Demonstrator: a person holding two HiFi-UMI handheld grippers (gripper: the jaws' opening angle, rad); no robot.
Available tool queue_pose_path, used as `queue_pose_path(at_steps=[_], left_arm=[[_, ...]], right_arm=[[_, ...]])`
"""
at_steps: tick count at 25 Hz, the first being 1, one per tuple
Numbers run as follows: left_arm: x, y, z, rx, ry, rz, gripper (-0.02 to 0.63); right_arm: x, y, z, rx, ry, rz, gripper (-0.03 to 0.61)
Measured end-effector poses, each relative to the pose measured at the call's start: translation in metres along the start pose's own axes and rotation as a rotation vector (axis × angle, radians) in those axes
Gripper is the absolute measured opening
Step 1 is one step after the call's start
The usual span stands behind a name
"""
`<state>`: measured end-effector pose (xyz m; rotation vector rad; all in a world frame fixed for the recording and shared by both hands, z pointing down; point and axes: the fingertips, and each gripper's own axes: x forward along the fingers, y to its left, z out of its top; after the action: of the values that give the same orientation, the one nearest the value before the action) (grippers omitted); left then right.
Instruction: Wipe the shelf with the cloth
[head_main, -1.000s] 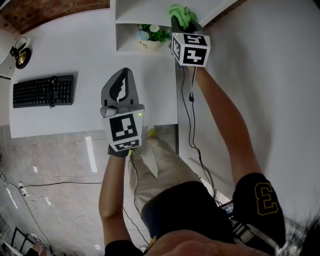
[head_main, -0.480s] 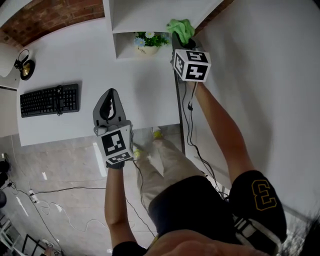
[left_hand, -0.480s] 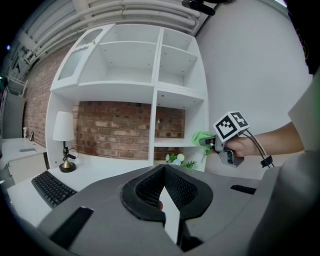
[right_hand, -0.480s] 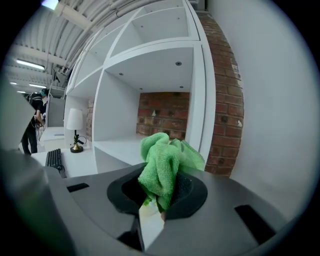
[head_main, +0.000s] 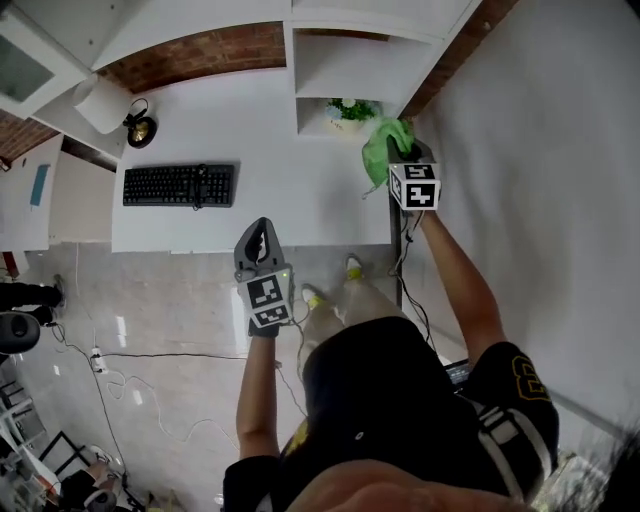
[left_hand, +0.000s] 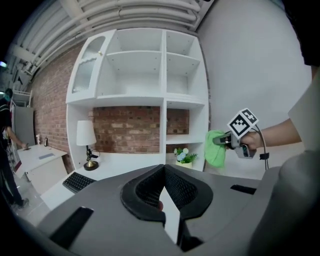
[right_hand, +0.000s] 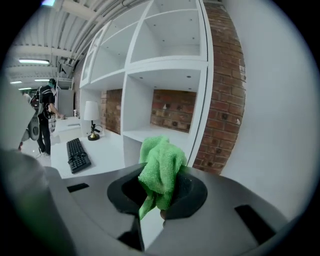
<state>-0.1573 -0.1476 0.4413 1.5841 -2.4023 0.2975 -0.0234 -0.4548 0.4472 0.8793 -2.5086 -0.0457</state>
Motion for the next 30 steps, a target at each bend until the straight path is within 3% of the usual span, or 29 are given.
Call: queue_pose_path(at_steps=[4, 9, 13, 21, 27, 30], left_arm=[[-0.025, 0.016, 0.019, 0.02, -0.031, -0.005, 0.015], [-0.045, 0.047, 0.033, 0.003, -0.029, 0.05, 0.015], [-0.03, 0.045, 0.062, 0.028, -0.042, 0.027, 0.015], [0.004, 0.018, 0.094, 0.04, -0.036, 0.003, 0.015], [0.02, 0.001, 0.108, 0.128, -0.054, -0.092, 0.015], [0.019, -0.002, 0.116, 0.151, -0.093, -0.153, 0.015]], right_arm=[[-0.056, 0.03, 0.005, 0.063, -0.035, 0.019, 0.048], [-0.103, 0.053, 0.025, 0.126, -0.095, 0.069, 0.048], [-0.108, 0.053, 0.055, 0.15, -0.158, 0.107, 0.048], [-0.091, 0.045, 0.079, 0.211, -0.289, 0.14, 0.047], [-0.1, 0.092, 0.095, 0.063, -0.303, 0.26, 0.046], [-0.122, 0.11, 0.116, -0.005, -0.357, 0.249, 0.046]])
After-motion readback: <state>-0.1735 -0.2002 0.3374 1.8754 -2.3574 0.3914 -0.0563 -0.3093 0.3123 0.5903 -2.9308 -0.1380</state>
